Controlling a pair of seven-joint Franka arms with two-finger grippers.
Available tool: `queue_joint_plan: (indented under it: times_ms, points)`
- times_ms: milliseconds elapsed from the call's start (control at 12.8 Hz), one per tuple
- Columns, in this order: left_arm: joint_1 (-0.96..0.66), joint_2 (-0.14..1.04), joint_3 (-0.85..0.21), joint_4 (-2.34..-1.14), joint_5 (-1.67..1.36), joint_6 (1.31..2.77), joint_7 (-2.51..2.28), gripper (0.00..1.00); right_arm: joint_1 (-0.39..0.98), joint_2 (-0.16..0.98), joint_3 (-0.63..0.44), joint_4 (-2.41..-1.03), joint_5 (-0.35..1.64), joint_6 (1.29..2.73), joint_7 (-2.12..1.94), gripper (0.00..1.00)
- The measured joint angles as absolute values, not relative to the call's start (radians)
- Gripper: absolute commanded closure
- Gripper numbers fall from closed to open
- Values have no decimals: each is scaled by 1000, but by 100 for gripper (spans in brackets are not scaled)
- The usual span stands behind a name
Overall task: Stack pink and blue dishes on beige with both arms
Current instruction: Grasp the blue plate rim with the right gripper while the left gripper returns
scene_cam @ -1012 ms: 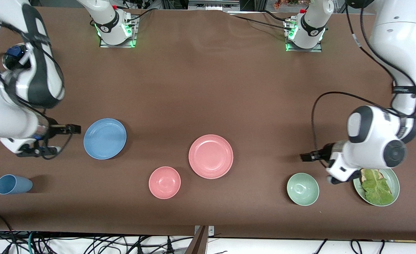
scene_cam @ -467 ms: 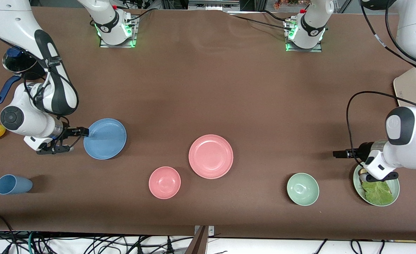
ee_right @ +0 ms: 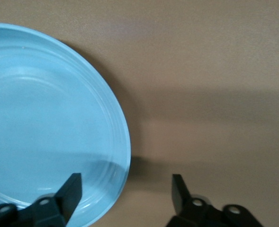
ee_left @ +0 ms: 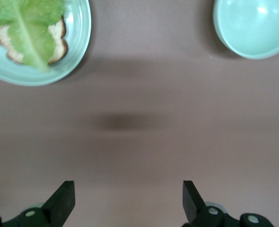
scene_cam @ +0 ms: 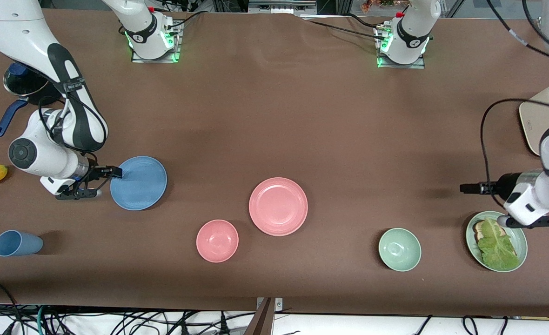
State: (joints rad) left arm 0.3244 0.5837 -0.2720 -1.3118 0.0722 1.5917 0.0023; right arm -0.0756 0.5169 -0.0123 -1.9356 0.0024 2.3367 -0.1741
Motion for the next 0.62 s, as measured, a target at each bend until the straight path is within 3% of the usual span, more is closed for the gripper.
queue_joint_plan:
  times_ms: [156, 389, 545, 623]
  points:
    - [317, 518, -287, -1312, 73, 1510, 2, 0, -76, 526, -12, -1936, 3, 2348, -174, 39]
    - [299, 471, -311, -1313, 73, 1474, 2, 0, -76, 544, -12, -1936, 3, 2358, -174, 70]
    - [219, 437, -241, -1316, 72, 1472, 2, 0, -76, 545, -12, -1936, 4, 2358, -174, 95]
    - [172, 413, -192, -1321, 61, 1472, 1, 0, -76, 545, -12, -1936, 4, 2358, -174, 100]
